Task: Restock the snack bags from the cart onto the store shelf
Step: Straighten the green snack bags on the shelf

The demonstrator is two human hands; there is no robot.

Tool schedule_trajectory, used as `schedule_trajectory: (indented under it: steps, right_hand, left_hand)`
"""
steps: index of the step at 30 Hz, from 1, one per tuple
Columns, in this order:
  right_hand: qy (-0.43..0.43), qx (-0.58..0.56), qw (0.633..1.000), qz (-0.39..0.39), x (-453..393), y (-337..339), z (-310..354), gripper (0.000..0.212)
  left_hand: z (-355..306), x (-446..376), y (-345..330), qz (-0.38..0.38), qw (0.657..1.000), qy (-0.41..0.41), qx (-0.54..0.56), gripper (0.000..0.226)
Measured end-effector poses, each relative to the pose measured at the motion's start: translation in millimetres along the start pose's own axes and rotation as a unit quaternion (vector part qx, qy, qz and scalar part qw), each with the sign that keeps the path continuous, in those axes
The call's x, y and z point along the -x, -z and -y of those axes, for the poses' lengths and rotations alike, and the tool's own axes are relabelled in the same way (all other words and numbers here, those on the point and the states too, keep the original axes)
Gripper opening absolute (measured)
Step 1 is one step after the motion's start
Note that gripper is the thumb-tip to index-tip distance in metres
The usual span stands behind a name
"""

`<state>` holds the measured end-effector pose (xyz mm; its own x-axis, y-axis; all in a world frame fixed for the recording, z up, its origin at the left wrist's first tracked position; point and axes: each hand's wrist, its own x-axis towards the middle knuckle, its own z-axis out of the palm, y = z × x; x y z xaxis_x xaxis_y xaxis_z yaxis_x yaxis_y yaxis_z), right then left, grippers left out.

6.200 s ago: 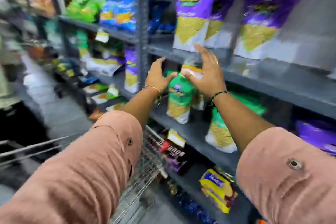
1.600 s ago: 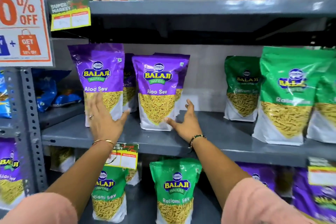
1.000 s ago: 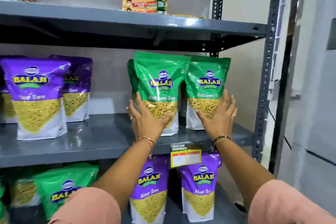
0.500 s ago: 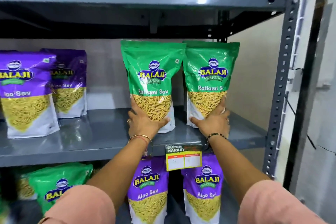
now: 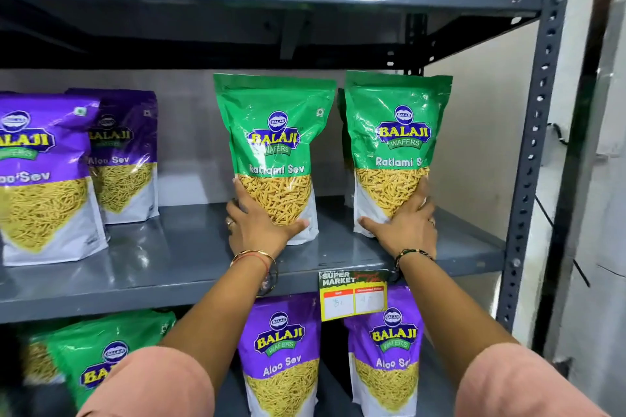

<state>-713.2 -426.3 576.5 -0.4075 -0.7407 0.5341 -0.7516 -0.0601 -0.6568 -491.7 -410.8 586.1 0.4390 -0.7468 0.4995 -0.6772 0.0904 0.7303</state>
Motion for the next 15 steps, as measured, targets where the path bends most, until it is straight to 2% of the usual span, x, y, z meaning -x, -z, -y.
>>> schedule_trajectory:
  steps: [5,15]
  right_hand:
    - [0.003,0.001,1.000,0.005,2.0,2.6,2.8,0.134]
    - [0.003,0.003,1.000,0.015,-0.3,-0.4,1.8,0.133]
  left_hand:
    - [2.4,-0.1,-1.8,0.039,0.999,0.003,-0.003,0.151]
    - [2.7,0.7,-2.0,0.032,0.999,-0.010,-0.033,0.148]
